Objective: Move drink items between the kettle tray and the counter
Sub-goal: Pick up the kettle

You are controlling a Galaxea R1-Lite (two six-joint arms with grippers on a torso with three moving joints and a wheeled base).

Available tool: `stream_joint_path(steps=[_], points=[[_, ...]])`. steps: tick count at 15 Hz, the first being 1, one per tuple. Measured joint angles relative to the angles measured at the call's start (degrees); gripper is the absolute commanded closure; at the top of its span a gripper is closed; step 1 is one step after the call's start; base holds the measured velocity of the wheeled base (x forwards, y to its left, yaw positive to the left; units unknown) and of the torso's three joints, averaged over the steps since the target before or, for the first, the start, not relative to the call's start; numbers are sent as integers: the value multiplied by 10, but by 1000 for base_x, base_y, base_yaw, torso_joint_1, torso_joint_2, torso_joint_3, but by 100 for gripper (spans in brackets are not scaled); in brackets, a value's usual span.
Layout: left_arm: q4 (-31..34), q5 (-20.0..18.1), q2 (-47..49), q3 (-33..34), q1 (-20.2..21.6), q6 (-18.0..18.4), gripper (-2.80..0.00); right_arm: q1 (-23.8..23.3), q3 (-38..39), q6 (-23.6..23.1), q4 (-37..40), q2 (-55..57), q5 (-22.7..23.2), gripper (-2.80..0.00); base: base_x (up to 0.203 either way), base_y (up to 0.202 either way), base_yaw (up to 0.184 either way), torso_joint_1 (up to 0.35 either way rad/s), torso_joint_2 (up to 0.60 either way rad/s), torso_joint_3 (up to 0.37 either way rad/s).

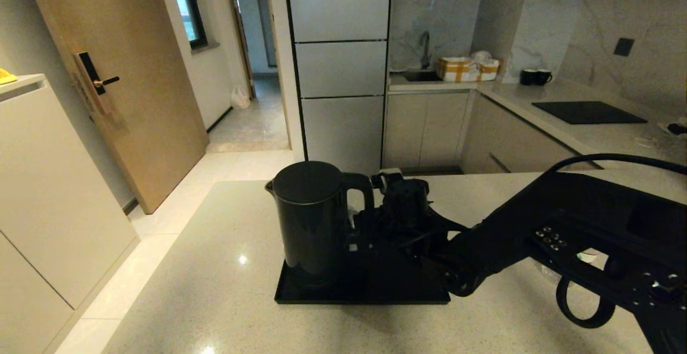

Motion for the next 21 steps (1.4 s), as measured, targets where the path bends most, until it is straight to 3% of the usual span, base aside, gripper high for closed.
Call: stream_joint_path(steps=[2,12,13,21], points=[[0,0,0,0,0,0,0,0,-18,-2,3,14,-21,-280,0,0,0,0,0,0],[0,0,0,0,0,0,0,10,-64,-2,17,50,-36,-280,0,0,0,0,0,0],[0,0,0,0,0,0,0,10,-64,-2,17,51,-37,0,0,0,0,0,0,0],[0,0,0,0,0,0,0,11,-63,1,10,54,-42,0,0,0,0,0,0,0]])
